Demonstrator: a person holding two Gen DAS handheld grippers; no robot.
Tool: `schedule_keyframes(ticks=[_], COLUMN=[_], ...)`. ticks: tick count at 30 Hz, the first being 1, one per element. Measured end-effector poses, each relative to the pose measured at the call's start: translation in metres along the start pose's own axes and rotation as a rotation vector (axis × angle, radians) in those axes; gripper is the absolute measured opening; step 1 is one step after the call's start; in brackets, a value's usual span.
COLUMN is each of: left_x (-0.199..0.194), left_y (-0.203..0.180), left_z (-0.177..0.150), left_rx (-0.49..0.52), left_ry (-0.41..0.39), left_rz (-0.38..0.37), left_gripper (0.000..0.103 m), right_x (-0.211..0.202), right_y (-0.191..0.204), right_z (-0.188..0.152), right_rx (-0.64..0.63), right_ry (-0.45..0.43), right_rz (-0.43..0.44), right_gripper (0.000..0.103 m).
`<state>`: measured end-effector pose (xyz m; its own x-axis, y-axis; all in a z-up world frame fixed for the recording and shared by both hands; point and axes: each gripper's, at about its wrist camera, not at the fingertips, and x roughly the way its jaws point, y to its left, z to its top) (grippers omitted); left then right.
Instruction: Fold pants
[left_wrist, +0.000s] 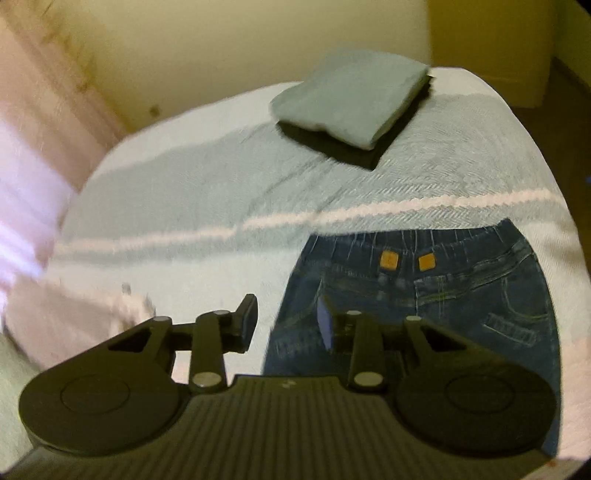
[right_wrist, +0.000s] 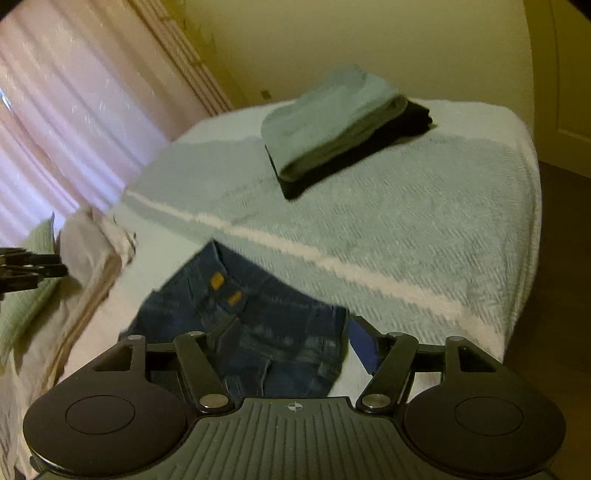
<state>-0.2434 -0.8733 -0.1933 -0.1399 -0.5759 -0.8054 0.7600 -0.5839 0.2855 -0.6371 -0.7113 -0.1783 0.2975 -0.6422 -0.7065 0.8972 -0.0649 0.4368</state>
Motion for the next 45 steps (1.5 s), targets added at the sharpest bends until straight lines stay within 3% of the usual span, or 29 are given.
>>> schedule_keyframes(ticks=[3, 4, 5, 7, 9, 14, 19, 23, 25, 28, 29, 30, 31, 32, 33, 37, 41, 45], left_x=[-0.015, -0.023, -0.047, -0.05, -0.077, -0.077, -0.029, 0.036, 0.064, 0.096, 0.104, 0.109, 0.113, 0.115, 0.116, 0.114, 0.106, 0.115], left_y=[0.006, 0.01, 0.016, 0.016, 0.016, -0.01, -0.024, -0.036, -0.044, -0.057, -0.061, -0.065, -0.069, -0.073, -0.074, -0.08, -0.084, -0.089], left_z=[-0.019, -0.03, -0.042, -0.06, -0.081, -0.108, -0.11, -0.109, -0.107, -0.101, -0.1, -0.099, -0.098, -0.099, -0.099, -0.098, -0.077, -0.053], left_rx=[-0.104, -0.154, -0.189, -0.256, -0.293, -0.404, -0.529, -0.627, -0.658, -0.671, -0.66, -0.648, -0.635, -0.622, -0.612, -0.618, -0.625, -0.606], left_ry=[0.005, 0.004, 0.002, -0.001, -0.007, -0.003, 0.034, 0.083, 0.111, 0.147, 0.16, 0.17, 0.18, 0.185, 0.186, 0.194, 0.156, 0.109], left_rz=[0.008, 0.008, 0.006, 0.01, -0.012, -0.057, -0.079, -0.075, -0.074, -0.099, -0.104, -0.108, -0.11, -0.106, -0.101, -0.112, -0.132, -0.144], left_gripper=[0.034, 0.038, 0.04, 0.041, 0.042, 0.049, 0.049, 0.049, 0.049, 0.05, 0.05, 0.05, 0.05, 0.051, 0.051, 0.051, 0.051, 0.051], right_x=[-0.013, -0.022, -0.025, -0.022, -0.009, 0.06, 0.167, 0.249, 0.277, 0.285, 0.285, 0.286, 0.287, 0.29, 0.291, 0.272, 0.235, 0.268], right_y=[0.028, 0.055, 0.065, 0.084, 0.103, 0.114, 0.117, 0.114, 0.109, 0.101, 0.1, 0.098, 0.096, 0.094, 0.09, 0.096, 0.097, 0.072], right_z=[-0.017, -0.03, -0.034, -0.035, -0.033, -0.016, 0.003, 0.006, 0.004, 0.006, 0.007, 0.009, 0.011, 0.012, 0.014, 0.024, 0.065, 0.056], right_rx=[-0.047, -0.07, -0.097, -0.202, -0.287, -0.4, -0.502, -0.542, -0.545, -0.541, -0.539, -0.523, -0.502, -0.485, -0.471, -0.497, -0.505, -0.516], right_ry=[0.018, 0.026, 0.036, 0.043, 0.064, 0.188, 0.328, 0.431, 0.482, 0.519, 0.529, 0.55, 0.564, 0.568, 0.591, 0.542, 0.443, 0.455], right_rz=[-0.002, 0.0, 0.01, 0.034, 0.063, 0.147, 0.246, 0.297, 0.323, 0.398, 0.407, 0.426, 0.423, 0.408, 0.409, 0.414, 0.428, 0.337], right_gripper=[0.063, 0.063, 0.063, 0.063, 0.063, 0.063, 0.063, 0.062, 0.062, 0.062, 0.056, 0.037, 0.03, 0.01, 0.006, 0.0, 0.0, 0.0])
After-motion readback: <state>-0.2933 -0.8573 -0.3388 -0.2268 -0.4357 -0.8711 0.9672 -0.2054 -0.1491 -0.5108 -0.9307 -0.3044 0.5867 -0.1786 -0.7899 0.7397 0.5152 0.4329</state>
